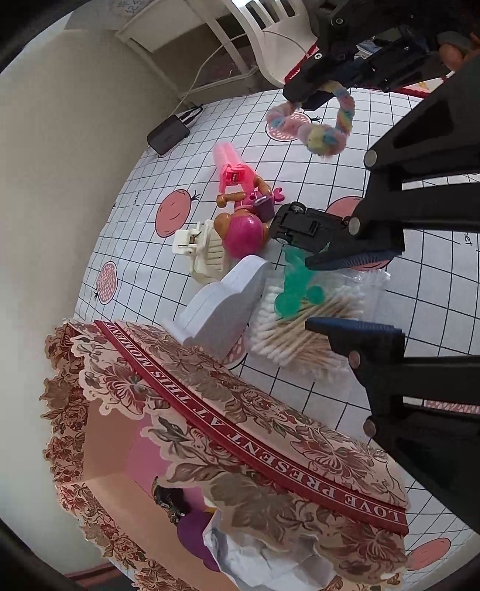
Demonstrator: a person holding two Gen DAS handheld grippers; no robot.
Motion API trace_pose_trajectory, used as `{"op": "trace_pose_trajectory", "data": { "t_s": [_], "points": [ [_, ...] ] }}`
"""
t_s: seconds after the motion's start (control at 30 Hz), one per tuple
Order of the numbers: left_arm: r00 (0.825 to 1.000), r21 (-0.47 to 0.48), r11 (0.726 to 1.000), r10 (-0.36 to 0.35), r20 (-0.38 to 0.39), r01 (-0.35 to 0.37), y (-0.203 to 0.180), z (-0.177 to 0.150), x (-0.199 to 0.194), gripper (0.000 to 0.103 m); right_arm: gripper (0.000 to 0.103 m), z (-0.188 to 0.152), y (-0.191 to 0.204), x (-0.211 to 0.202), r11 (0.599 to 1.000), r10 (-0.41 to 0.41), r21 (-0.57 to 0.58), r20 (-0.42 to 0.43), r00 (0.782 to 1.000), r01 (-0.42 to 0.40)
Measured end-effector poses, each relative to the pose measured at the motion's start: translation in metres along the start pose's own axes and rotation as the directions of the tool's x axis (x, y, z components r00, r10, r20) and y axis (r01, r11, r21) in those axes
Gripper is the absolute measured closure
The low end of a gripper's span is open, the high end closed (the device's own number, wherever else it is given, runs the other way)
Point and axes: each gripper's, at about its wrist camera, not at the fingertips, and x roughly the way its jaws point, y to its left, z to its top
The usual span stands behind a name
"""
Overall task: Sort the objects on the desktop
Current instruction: 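Lift and carry the green figure and rainbow ring over the gift box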
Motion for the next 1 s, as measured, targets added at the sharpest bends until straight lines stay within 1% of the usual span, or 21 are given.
{"op": "trace_pose_trajectory", "data": {
  "t_s": [0.03,0.1,0.27,0.4,0.47,0.53,0.67,0.77,0.87,1.0],
  "points": [
    [1.000,-0.008,1.000,-0.006,-0.002,0.006,0.001,0.000,0.002,0.089,0.093,0.000,0.000,0.000,1.000,-0.005,-0.004,0.001,1.000,0.005],
    [1.000,-0.021,1.000,-0.018,-0.002,0.018,0.002,-0.002,0.004,0.093,0.093,0.000,0.000,0.000,1.000,-0.014,-0.008,0.005,1.000,0.014],
    [0.999,-0.040,0.998,-0.044,0.008,0.045,0.005,-0.003,0.004,0.094,0.093,0.000,0.002,0.000,0.999,-0.033,-0.016,0.020,0.999,0.034],
    [0.996,-0.051,0.995,-0.087,0.033,0.089,0.008,0.001,-0.005,0.094,0.093,-0.003,0.007,0.002,0.999,-0.028,-0.026,0.036,0.999,0.029],
    [0.989,-0.057,0.990,-0.128,0.069,0.132,0.010,0.004,-0.013,0.094,0.093,-0.005,0.010,0.004,0.999,-0.010,-0.031,0.042,0.999,0.011],
    [0.983,-0.033,0.988,-0.148,0.105,0.152,0.009,0.006,-0.021,0.094,0.093,-0.008,0.013,0.005,0.999,0.003,-0.038,0.049,0.999,-0.001],
    [0.968,-0.016,0.978,-0.205,0.146,0.209,0.012,0.006,-0.032,0.094,0.093,-0.015,0.017,0.008,0.999,0.026,-0.036,0.071,0.997,-0.023],
    [0.959,0.003,0.974,-0.222,0.178,0.225,0.013,0.008,-0.044,0.094,0.093,-0.021,0.024,0.008,0.998,0.051,-0.049,0.088,0.995,-0.047],
    [0.948,0.015,0.971,-0.237,0.213,0.239,0.017,0.009,-0.059,0.094,0.093,-0.024,0.035,0.004,0.994,0.076,-0.085,0.105,0.992,-0.067],
    [0.927,0.002,0.960,-0.272,0.258,0.281,0.027,0.011,-0.077,0.094,0.093,-0.029,0.049,-0.004,0.987,0.105,-0.131,0.125,0.987,-0.089]
  ]
}}
